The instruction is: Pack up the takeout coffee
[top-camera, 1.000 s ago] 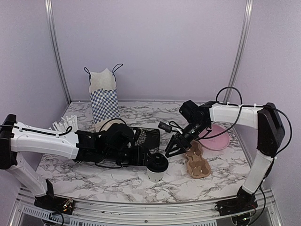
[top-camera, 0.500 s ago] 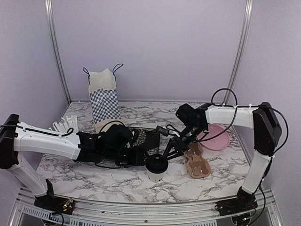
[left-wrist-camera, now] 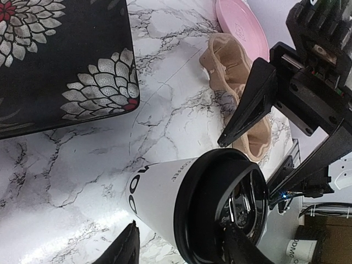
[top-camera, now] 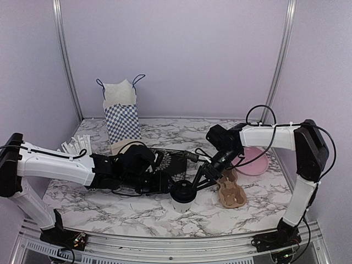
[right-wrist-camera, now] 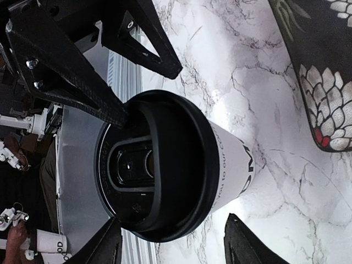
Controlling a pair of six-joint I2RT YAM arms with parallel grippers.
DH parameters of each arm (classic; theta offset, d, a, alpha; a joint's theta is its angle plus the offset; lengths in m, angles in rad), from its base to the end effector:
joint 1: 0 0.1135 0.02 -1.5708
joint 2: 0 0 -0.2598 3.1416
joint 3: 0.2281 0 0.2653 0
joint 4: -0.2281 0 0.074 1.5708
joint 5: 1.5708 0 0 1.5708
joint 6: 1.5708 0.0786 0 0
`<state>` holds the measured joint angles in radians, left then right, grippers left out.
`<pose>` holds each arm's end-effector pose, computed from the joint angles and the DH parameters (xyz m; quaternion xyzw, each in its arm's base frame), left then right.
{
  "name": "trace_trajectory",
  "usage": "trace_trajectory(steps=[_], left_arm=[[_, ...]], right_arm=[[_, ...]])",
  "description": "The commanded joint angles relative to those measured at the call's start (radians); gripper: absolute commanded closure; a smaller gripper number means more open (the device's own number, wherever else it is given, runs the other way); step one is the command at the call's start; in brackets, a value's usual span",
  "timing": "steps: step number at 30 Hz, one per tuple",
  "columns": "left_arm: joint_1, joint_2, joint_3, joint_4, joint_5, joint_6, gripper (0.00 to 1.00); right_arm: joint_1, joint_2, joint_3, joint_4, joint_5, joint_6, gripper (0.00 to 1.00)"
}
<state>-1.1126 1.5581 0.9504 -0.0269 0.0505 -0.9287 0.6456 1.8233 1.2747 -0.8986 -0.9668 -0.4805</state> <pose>0.1671 -0.3479 0.1846 0.0933 0.8873 -0.3963 0.2166 0.2417 0.2631 0.1637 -0.4960 0.7320 0.4668 0.0162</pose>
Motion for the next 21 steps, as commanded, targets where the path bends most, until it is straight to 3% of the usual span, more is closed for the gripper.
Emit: trace_trajectory(steps=[1, 21], left_arm=[[0.004, 0.061, -0.030, -0.159, -0.004, 0.028, 0.48], [0.003, 0.101, 0.040, -0.209, -0.027, 0.116, 0.45]], right_arm=[[0.001, 0.004, -0.030, 0.021, 0.037, 0.016, 0.41], [-0.005, 0.053, -0.053, 0.081, 0.136, 0.068, 0.55]])
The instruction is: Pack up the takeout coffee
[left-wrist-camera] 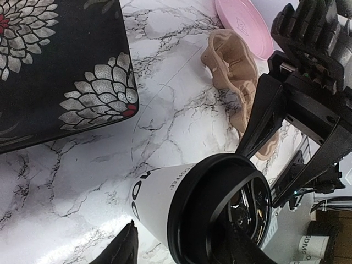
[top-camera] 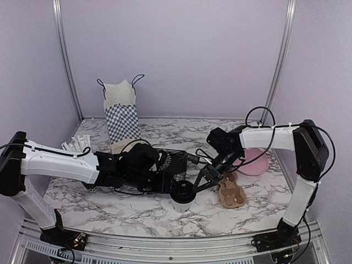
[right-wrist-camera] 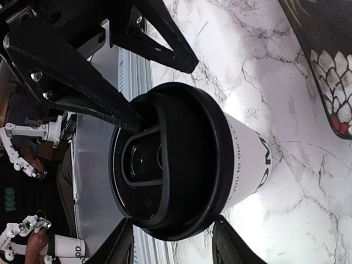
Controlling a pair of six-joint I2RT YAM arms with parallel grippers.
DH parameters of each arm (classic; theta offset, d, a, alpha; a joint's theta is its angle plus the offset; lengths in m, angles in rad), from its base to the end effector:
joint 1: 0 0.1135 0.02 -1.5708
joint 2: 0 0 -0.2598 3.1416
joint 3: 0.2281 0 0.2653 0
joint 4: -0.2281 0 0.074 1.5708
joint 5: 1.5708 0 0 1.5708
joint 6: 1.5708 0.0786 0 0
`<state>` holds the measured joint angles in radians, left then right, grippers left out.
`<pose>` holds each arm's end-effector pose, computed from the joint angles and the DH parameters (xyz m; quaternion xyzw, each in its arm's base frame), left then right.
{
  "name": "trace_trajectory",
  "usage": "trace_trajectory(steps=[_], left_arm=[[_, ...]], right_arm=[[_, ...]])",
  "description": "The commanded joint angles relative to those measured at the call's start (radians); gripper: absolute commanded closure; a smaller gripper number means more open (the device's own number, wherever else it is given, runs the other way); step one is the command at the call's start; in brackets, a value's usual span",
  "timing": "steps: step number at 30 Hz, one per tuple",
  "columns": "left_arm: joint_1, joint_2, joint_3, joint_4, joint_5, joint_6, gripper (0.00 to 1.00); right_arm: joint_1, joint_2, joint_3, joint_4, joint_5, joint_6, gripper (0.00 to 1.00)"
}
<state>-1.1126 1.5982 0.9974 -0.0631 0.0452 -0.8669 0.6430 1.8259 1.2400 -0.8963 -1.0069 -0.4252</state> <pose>0.1712 -0.3552 0.1826 0.1200 0.8907 -0.3772 0.2234 0.2357 0.2596 0.1564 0.4638 -0.7423 -0.4833 0.0138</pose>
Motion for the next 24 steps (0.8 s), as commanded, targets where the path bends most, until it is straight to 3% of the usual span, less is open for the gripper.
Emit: trace_trajectory(steps=[1, 7, 12, 24], left_arm=[[0.003, 0.062, -0.004, -0.173, -0.024, 0.056, 0.45], [0.004, 0.076, 0.015, -0.174, -0.021, 0.087, 0.46], [0.005, 0.089, 0.031, -0.189, -0.019, 0.132, 0.46], [0.007, 0.113, 0.041, -0.201, -0.014, 0.170, 0.48]], right_arm=[[-0.003, 0.055, -0.016, 0.079, 0.180, 0.018, 0.55], [-0.019, 0.056, 0.025, -0.004, 0.048, -0.051, 0.54], [-0.052, -0.020, 0.041, -0.022, 0.023, -0.052, 0.38], [-0.078, 0.038, 0.017, 0.002, -0.002, -0.046, 0.50]])
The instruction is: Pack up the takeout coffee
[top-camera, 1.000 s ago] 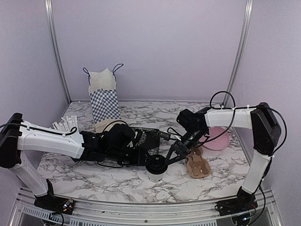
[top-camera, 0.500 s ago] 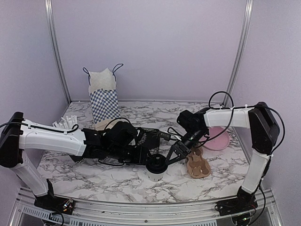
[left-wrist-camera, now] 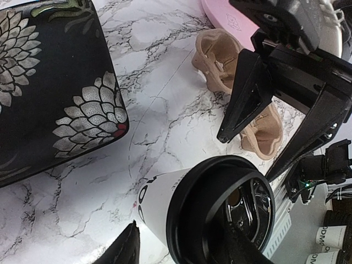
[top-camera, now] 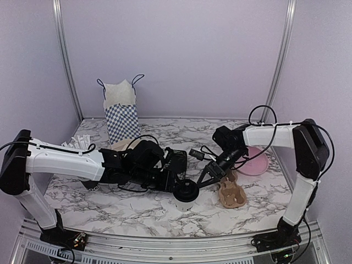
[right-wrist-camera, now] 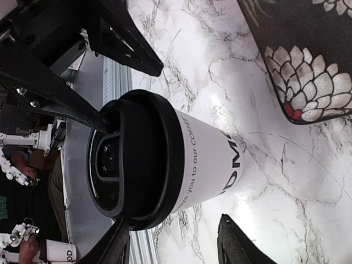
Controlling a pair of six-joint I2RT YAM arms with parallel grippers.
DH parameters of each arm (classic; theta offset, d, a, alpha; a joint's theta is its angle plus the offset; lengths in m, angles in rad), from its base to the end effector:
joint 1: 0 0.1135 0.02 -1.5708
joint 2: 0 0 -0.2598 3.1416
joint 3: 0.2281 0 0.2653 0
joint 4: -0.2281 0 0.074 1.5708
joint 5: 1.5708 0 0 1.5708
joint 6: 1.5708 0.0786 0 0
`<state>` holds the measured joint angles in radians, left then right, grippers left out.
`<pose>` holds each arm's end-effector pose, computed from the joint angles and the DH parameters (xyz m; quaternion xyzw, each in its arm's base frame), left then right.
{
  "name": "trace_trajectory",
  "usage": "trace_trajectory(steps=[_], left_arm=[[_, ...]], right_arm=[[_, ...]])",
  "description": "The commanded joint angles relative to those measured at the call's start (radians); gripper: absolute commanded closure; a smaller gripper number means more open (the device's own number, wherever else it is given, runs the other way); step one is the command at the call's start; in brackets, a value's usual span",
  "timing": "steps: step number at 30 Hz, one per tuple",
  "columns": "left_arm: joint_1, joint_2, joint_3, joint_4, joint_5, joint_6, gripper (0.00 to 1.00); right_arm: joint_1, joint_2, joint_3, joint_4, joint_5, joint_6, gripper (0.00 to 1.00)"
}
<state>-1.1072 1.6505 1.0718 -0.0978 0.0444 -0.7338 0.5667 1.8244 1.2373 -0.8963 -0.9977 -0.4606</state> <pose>0.1797 -0.3672 0.1859 0.1768 0.8840 -0.3562 0.2458 0.2546 0.2403 0.1556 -0.4493 0.7538 0.4793 0.0130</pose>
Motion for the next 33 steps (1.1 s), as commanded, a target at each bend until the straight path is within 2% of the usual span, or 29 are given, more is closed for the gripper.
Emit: trace_trajectory(steps=[1, 7, 12, 15, 17, 20, 22, 28, 33], left_arm=[[0.001, 0.060, -0.035, -0.167, -0.014, 0.037, 0.48], [0.001, 0.072, -0.041, -0.167, -0.018, 0.043, 0.49], [0.001, 0.107, -0.034, -0.212, -0.037, 0.051, 0.51], [0.002, 0.102, -0.034, -0.221, -0.037, 0.057, 0.51], [0.001, 0.091, -0.023, -0.221, -0.067, 0.066, 0.50], [0.001, 0.060, 0.001, -0.219, -0.101, 0.084, 0.44], [0.001, 0.038, 0.020, -0.217, -0.135, 0.113, 0.40], [0.000, -0.008, 0.111, -0.191, -0.213, 0.200, 0.31], [-0.007, -0.066, 0.128, -0.129, -0.217, 0.222, 0.28]], right_arm=[[-0.002, 0.047, 0.020, 0.005, -0.008, -0.005, 0.50], [-0.001, 0.088, 0.015, 0.020, 0.031, 0.030, 0.52], [0.004, 0.101, -0.036, 0.094, 0.236, 0.154, 0.59], [0.010, 0.094, -0.046, 0.108, 0.290, 0.169, 0.61], [0.014, 0.100, -0.041, 0.100, 0.258, 0.150, 0.62], [0.017, 0.078, -0.020, 0.054, 0.069, 0.077, 0.62], [0.024, 0.043, -0.014, 0.036, -0.012, 0.041, 0.58], [0.026, -0.040, -0.042, 0.042, -0.078, 0.016, 0.43], [0.027, -0.067, -0.052, 0.010, -0.098, -0.018, 0.37]])
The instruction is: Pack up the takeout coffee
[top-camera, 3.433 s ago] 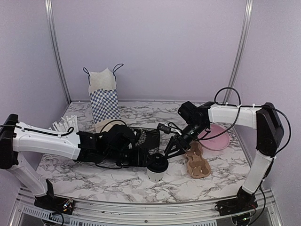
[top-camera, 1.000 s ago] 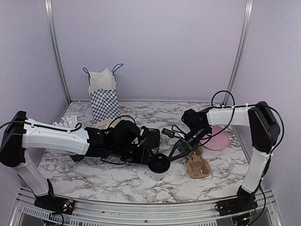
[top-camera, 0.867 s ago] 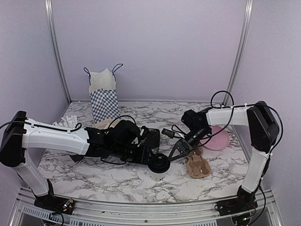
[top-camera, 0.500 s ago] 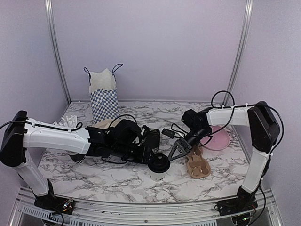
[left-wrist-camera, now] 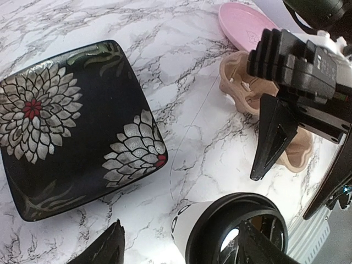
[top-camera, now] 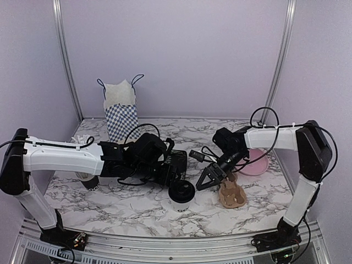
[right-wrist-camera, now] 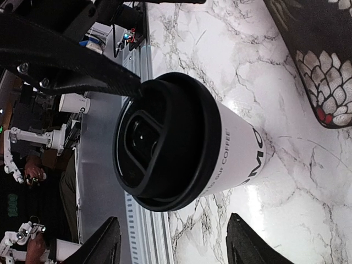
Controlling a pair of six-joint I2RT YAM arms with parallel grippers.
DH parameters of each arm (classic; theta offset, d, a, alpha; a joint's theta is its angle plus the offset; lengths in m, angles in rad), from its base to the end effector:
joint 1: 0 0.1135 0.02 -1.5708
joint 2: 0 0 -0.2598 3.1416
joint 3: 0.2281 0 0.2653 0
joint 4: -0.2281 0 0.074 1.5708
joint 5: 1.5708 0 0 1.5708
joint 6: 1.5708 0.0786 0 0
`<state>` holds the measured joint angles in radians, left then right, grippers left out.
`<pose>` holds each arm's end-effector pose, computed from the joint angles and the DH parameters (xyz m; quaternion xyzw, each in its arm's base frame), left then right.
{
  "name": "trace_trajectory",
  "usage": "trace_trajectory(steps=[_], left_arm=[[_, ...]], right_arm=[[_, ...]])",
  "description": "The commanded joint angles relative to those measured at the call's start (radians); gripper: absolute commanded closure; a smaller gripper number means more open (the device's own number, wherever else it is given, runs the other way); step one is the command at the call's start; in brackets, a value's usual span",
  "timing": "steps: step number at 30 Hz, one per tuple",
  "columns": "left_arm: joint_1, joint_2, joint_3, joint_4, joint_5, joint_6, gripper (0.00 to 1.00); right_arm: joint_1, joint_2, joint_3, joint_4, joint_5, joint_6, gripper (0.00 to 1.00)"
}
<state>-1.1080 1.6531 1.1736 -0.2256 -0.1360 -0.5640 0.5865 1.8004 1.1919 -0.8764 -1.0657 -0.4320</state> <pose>0.1944 -0.3657 0.2080 0.2159 0.8800 -0.2692 0.3263 0.2410 0.2427 0.1564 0.4386 -0.7407 -0.5089 0.0023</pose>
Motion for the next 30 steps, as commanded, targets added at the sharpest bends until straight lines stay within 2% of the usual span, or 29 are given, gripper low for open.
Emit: trace_trajectory(steps=[1, 3, 6, 8, 12, 22, 30], left_arm=[[-0.010, -0.080, 0.020, 0.003, -0.032, 0.057, 0.27], [-0.019, -0.101, 0.006, 0.000, -0.028, 0.052, 0.27], [-0.026, -0.138, -0.030, -0.046, -0.007, -0.056, 0.28], [-0.029, -0.162, -0.062, -0.070, 0.032, -0.160, 0.32], [-0.046, -0.175, -0.121, -0.069, 0.111, -0.240, 0.41], [-0.051, -0.145, -0.172, -0.016, 0.122, -0.310, 0.60], [-0.037, -0.114, -0.177, 0.027, 0.133, -0.306, 0.65]], right_arm=[[0.006, -0.045, -0.010, -0.011, -0.029, -0.051, 0.37], [0.007, -0.050, -0.013, -0.011, -0.011, -0.056, 0.38], [-0.007, -0.061, 0.011, 0.002, 0.066, -0.030, 0.44], [-0.027, -0.047, 0.039, 0.010, 0.088, -0.006, 0.49], [-0.034, 0.030, 0.100, -0.017, 0.078, -0.014, 0.53], [-0.020, 0.098, 0.134, -0.055, -0.011, -0.037, 0.52], [0.010, 0.104, 0.125, -0.062, -0.017, -0.051, 0.48]])
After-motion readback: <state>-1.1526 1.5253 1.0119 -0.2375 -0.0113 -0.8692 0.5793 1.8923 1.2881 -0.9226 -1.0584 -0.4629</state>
